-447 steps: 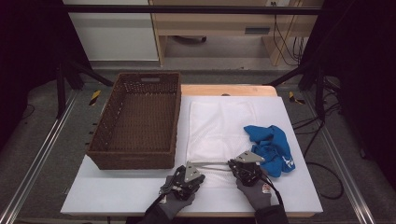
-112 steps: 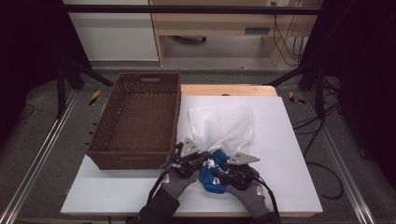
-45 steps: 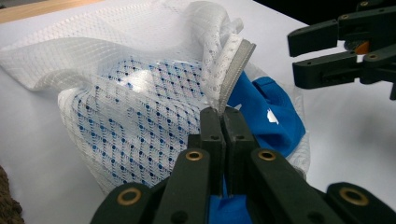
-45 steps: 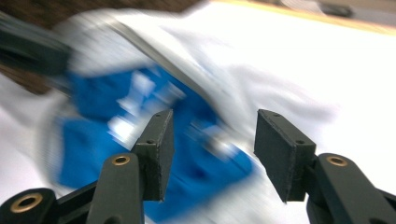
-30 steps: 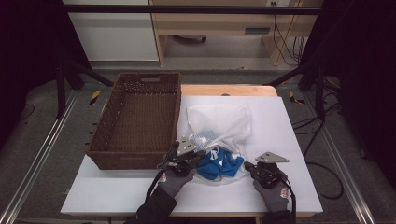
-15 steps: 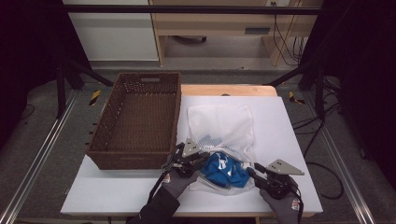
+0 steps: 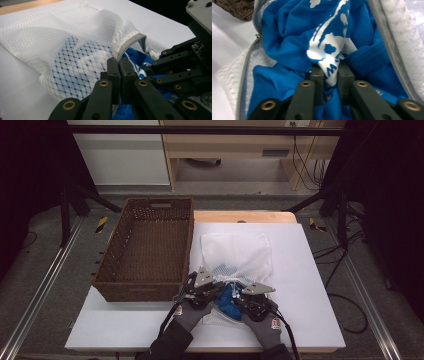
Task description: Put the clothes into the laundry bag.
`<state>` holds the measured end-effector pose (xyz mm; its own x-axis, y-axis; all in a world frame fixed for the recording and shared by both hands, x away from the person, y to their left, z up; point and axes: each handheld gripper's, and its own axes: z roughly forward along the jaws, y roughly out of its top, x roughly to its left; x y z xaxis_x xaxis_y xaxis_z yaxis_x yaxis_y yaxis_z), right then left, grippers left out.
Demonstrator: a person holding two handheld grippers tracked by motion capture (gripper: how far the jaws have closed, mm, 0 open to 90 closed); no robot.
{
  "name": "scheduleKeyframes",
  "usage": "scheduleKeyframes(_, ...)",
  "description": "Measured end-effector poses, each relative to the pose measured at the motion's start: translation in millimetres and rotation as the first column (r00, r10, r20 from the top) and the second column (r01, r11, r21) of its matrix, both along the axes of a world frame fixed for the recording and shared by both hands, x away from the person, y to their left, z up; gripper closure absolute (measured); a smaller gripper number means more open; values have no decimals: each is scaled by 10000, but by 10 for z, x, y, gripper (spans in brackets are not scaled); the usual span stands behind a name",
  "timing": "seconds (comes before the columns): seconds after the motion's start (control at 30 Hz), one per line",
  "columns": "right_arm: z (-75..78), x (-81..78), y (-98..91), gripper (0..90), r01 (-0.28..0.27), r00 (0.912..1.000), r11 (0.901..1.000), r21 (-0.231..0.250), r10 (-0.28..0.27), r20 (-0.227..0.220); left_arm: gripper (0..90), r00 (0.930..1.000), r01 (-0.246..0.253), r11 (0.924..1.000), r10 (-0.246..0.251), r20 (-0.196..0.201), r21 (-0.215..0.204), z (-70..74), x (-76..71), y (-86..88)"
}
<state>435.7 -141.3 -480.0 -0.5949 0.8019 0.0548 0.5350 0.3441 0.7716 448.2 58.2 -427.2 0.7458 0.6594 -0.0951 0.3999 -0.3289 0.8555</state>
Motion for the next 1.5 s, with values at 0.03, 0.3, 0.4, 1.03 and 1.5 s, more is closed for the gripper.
scheduleKeyframes(0.03, 32, -3, 18, 816, -61, 9999, 9999, 156, 59, 103, 884, 10000, 47, 10000, -47, 55, -11, 12, -15, -5)
scheduleKeyframes(0.3, 124, 283, 112, 779, 1412, 9853, 9876, 686, -1469, 875, 886, 9985, 453, 9989, -450, 310, -113, 161, -125, -28)
scheduleKeyframes(0.4, 5, 403, 104, 742, 1995, 9748, 9799, 71, -1992, 1000, 886, 9990, 414, 9991, -414, 184, 3, 107, -105, -2)
scheduleKeyframes(1.03, -81, 113, -37, 797, 738, 9967, 9972, -81, -735, 335, 884, 9999, -104, 9996, 102, 84, 264, -60, 56, -12)
scheduleKeyframes(1.5, 91, 496, 118, 813, 2345, 9618, 9699, 650, -2412, 1292, 887, 9984, 482, 9988, -483, 280, 44, 137, -92, 14)
